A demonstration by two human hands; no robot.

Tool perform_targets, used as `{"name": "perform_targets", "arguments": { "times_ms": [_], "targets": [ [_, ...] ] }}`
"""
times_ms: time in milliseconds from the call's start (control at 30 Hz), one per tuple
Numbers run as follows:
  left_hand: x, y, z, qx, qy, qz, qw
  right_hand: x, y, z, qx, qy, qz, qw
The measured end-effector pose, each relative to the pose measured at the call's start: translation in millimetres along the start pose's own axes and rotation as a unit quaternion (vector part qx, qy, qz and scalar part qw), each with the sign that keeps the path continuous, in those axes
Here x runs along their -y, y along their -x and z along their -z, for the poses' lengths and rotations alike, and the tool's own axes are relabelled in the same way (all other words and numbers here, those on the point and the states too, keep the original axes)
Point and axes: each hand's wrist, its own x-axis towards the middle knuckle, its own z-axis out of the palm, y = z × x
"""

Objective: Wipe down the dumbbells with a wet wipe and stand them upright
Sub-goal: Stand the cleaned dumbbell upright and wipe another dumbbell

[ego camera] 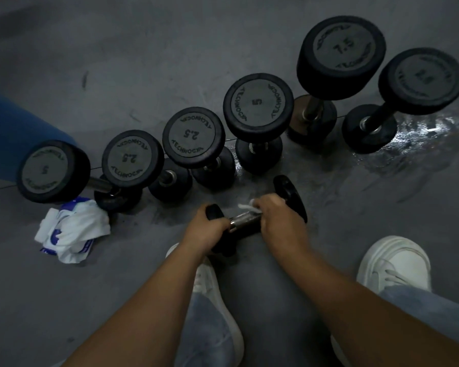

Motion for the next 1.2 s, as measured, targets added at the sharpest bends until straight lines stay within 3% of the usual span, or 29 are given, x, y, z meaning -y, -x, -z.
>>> {"name": "perform_targets", "arguments": {
  "times_ms": [100, 167, 233, 367, 467, 533, 600, 700, 833, 900, 1033, 1100, 1200],
  "targets": [
    [7.0, 3.4, -6.4, -0.118, 0.019, -0.05, 0.992, 0.6, 25.5, -22.6, 0.081, 0.073, -0.002, 0.994],
    [17.1, 13.0, -11.5, -0.085, -0.011, -0.12, 0.989, 5.8, 28.9, -25.3, 0.124, 0.077, 0.035, 0.989],
    [26.3, 17.6, -13.7, -0.027, -0.055, -0.136, 0.989, 6.5, 15.4, -11.0, 0.169, 0.057, 0.057, 0.982],
    [20.2, 10.3, -11.2, -0.037, -0.062, -0.129, 0.989, 2.4, -7.2, -0.7, 0.044, 0.069, -0.016, 0.997],
    [5.1, -0.5, 4.0, -0.026, -0.101, -0.099, 0.99, 16.4, -4.8, -17.4, 0.104, 0.104, -0.001, 0.989],
    [-1.2, -6.8, 17.0, 0.003, -0.165, -0.094, 0.982, 17.7, -4.2, -21.7, 0.1, 0.117, 0.017, 0.988],
    [0.2, -6.5, 20.6, 0.007, -0.187, -0.094, 0.978, 17.3, 5.3, -22.1, 0.071, 0.103, -0.017, 0.992],
    [14.6, 11.3, 9.6, -0.064, -0.151, -0.105, 0.981, 23.6, 18.6, -24.5, 0.056, 0.059, -0.047, 0.996],
    [24.9, 23.9, -2.9, -0.128, -0.208, -0.132, 0.961, 22.5, 2.9, -11.3, 0.061, 0.104, -0.067, 0.99],
    [28.0, 21.2, -5.4, -0.127, -0.179, -0.122, 0.968, 32.5, 7.0, -12.3, 0.069, 0.11, -0.055, 0.99],
    [27.0, 12.7, -11.2, -0.007, 0.046, -0.089, 0.995, 37.8, 8.0, -18.2, 0.093, 0.016, 0.037, 0.995],
    [24.5, 8.4, -13.8, 0.025, 0.138, -0.076, 0.987, 29.6, 1.8, -11.3, 0.052, -0.038, 0.003, 0.998],
    [21.1, 5.7, -15.3, 0.031, 0.17, -0.078, 0.982, 28.2, 3.7, 1.1, -0.006, -0.034, 0.012, 0.999]
  ]
}}
